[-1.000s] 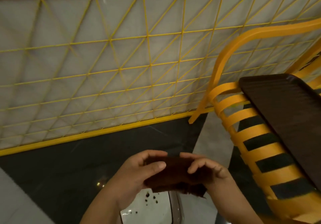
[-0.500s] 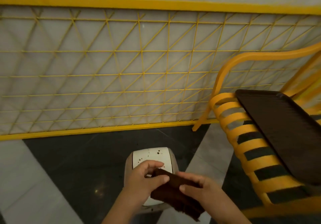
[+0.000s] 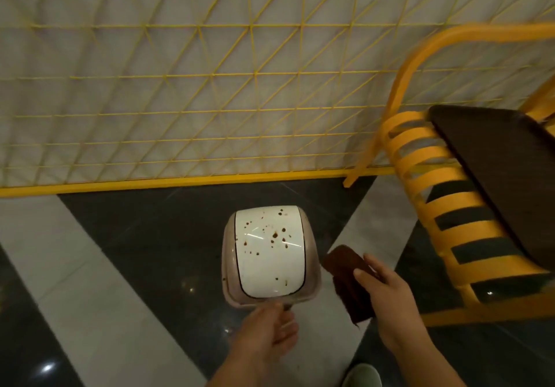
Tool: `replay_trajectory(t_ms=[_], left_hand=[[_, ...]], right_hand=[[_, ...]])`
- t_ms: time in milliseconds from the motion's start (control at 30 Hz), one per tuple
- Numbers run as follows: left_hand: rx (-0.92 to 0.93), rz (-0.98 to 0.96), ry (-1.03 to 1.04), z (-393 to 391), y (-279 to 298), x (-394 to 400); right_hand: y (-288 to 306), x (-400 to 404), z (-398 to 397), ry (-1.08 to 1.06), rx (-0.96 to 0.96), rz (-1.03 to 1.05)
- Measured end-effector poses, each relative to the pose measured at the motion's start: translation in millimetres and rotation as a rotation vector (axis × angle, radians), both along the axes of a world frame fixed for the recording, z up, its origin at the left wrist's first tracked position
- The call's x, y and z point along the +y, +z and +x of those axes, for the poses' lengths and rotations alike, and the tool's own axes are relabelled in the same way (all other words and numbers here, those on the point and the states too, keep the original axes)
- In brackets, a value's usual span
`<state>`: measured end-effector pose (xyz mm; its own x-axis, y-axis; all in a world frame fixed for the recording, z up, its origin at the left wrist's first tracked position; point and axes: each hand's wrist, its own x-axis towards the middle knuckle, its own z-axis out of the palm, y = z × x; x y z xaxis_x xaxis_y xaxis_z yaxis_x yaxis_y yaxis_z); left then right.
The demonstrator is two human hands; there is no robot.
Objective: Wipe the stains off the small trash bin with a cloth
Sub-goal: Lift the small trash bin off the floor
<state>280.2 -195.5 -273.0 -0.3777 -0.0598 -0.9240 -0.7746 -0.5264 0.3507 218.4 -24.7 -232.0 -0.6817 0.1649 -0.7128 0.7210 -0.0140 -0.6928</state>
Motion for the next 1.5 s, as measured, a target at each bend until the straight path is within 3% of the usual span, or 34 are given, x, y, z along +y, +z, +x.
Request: replay_trajectory(t_ms=[200,367,567,1167,1333,1500], left_hand=[[-0.124,0.150,0.025,-7,-36,26],[-0.058,0.191,0.199,-20,-54,43],[-0.036,0.200,0.255,-14,-57,37],[-0.086,-0.182,0.393,20,-47,-53],[-0.052,-0.146,0.339,21,-52,-48],[-0.025,-0.151,0.337,19,-54,-50]], right_hand=[[-13,0,-8,-0.045,0.029,-0.046],[-20,2,-11,-0.031,0.042,-0.040],[-23,6,-12,-0.037,0.044,-0.050],[-30,-17,-8,-0.027,-0.080,-0.068],[-30,-31,-2,0.202,0.096,0.100],[-45,-45,-12,0.213,0.296,0.285]])
